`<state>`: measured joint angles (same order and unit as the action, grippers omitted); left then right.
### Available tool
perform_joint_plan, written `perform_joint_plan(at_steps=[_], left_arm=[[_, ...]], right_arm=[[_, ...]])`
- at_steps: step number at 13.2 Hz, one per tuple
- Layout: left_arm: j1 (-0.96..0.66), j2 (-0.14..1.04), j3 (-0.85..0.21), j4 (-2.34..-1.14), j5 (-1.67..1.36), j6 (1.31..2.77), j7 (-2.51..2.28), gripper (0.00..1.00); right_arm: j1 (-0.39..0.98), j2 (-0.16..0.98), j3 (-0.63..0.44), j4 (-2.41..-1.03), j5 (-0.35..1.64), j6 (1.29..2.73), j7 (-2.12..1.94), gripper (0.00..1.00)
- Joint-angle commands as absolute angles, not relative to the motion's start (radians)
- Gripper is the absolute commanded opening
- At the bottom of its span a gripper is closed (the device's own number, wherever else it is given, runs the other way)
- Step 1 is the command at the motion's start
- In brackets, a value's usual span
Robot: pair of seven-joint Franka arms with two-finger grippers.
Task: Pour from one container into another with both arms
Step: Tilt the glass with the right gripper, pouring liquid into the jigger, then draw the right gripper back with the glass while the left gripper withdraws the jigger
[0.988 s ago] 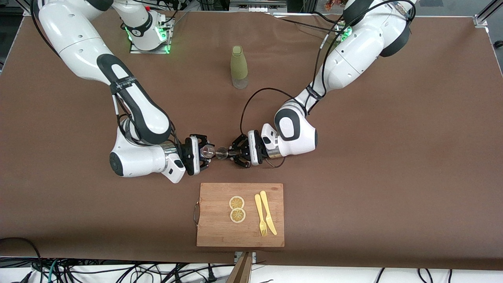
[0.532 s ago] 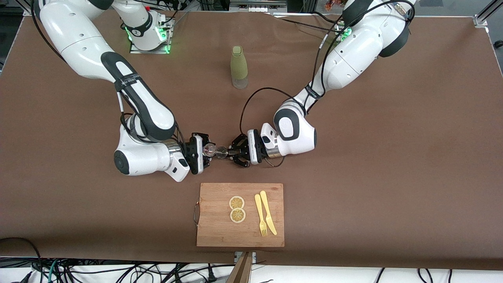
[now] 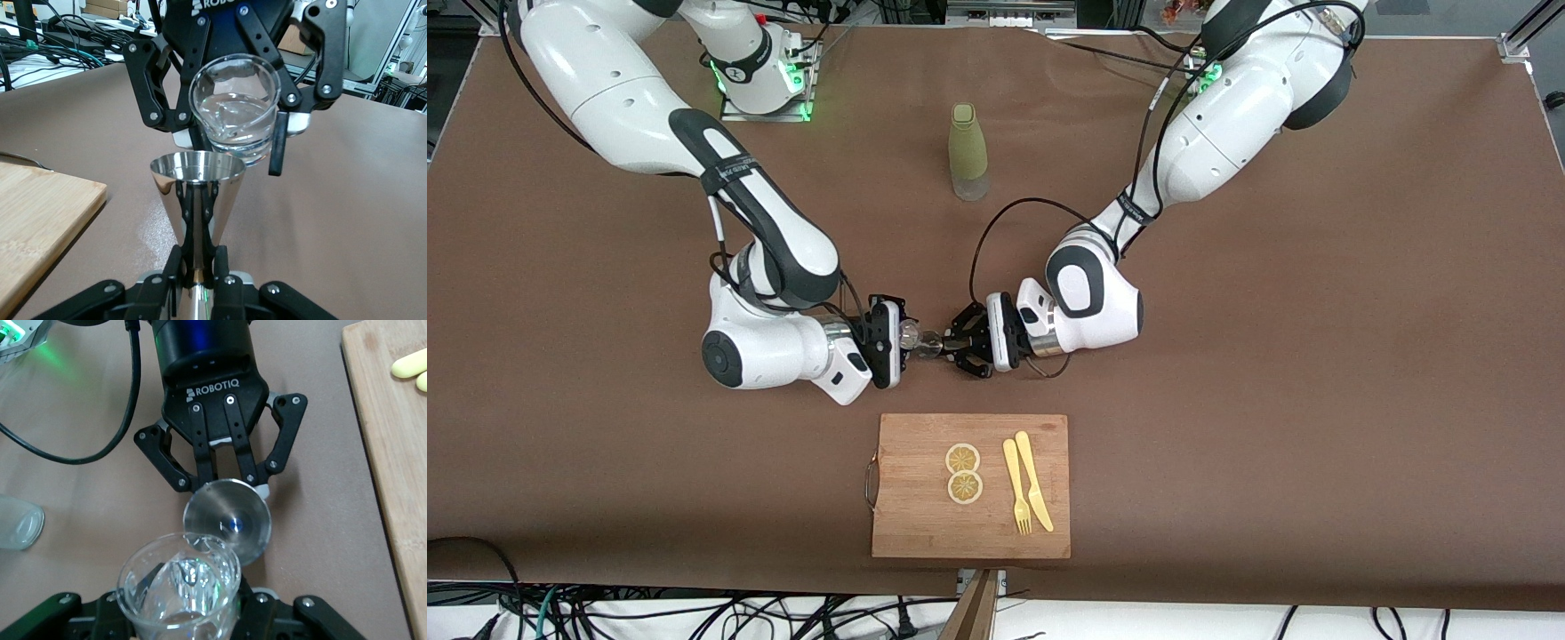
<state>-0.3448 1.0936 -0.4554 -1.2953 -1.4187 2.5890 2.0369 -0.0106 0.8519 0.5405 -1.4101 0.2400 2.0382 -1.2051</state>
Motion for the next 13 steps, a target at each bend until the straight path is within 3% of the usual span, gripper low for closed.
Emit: perform_joint_plan(at_steps=[1,5,13], left_arm=[[-0.356,1.091,-0.446,-1.287,-1.448,2.597,2.071,0.00],[-0.356,1.091,-0.446,-1.287,-1.451,2.597,2.071,0.00],[-0.356,1.089,-0.445,-1.289,-1.453,2.597,2.071,0.00]], right_arm=[[-0.017,0.850,0.561,-1.402,0.212,2.040,-1.169,0.42],[-0.017,0.850,0.595,-1.401,0.115,2.036,-1.111,0.41],[-0.044,0.853,0.589,-1.402,0.187,2.046,-1.186,0.41]])
